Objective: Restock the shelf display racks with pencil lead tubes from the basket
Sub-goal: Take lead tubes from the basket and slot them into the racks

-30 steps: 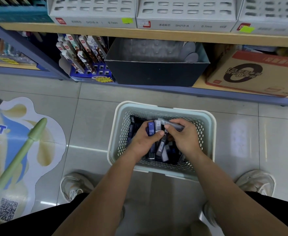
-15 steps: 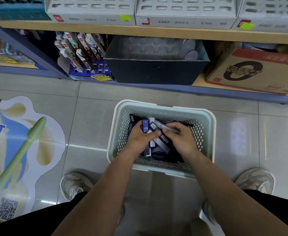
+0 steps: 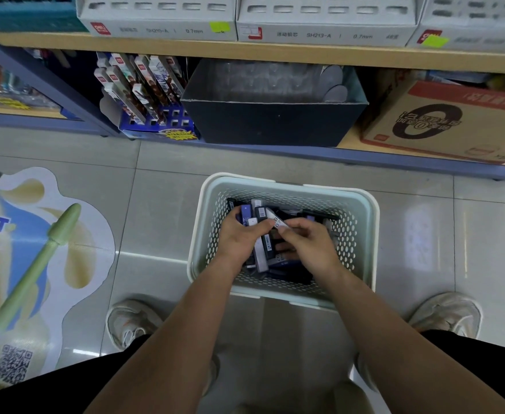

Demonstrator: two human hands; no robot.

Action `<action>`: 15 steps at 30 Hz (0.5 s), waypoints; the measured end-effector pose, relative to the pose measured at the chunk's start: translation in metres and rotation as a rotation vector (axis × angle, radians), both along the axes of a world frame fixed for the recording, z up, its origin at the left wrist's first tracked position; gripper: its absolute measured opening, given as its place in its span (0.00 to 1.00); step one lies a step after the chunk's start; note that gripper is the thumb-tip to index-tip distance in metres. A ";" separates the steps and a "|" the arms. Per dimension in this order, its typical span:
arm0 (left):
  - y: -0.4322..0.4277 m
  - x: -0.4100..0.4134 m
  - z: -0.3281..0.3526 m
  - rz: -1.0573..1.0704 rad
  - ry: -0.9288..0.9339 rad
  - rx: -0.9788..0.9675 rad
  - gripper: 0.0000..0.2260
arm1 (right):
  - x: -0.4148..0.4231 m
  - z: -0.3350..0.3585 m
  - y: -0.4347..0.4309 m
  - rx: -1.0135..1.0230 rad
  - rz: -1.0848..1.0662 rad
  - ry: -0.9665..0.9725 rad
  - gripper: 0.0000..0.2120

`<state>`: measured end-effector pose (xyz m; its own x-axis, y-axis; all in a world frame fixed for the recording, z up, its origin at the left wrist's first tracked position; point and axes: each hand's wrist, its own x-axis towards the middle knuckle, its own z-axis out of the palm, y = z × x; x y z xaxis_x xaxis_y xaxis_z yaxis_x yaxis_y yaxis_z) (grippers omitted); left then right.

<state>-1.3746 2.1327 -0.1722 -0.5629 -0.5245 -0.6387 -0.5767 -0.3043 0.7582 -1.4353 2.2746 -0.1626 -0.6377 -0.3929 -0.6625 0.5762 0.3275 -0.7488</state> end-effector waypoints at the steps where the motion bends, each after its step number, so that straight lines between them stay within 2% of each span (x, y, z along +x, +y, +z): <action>1: -0.001 0.000 0.000 -0.005 0.003 -0.002 0.13 | -0.001 -0.001 0.002 0.018 0.003 0.027 0.04; 4: -0.005 0.001 0.003 -0.048 0.003 -0.008 0.14 | -0.006 0.000 0.006 0.056 0.070 0.083 0.07; 8: -0.006 0.001 0.012 -0.085 0.001 -0.032 0.16 | -0.008 0.012 0.004 0.038 0.297 0.094 0.08; 11: -0.006 0.000 0.025 -0.117 0.019 -0.070 0.16 | -0.008 0.023 0.003 0.012 0.325 0.060 0.10; 15: -0.012 0.003 0.048 -0.143 0.055 -0.071 0.16 | -0.015 0.054 0.005 -0.065 0.314 0.093 0.27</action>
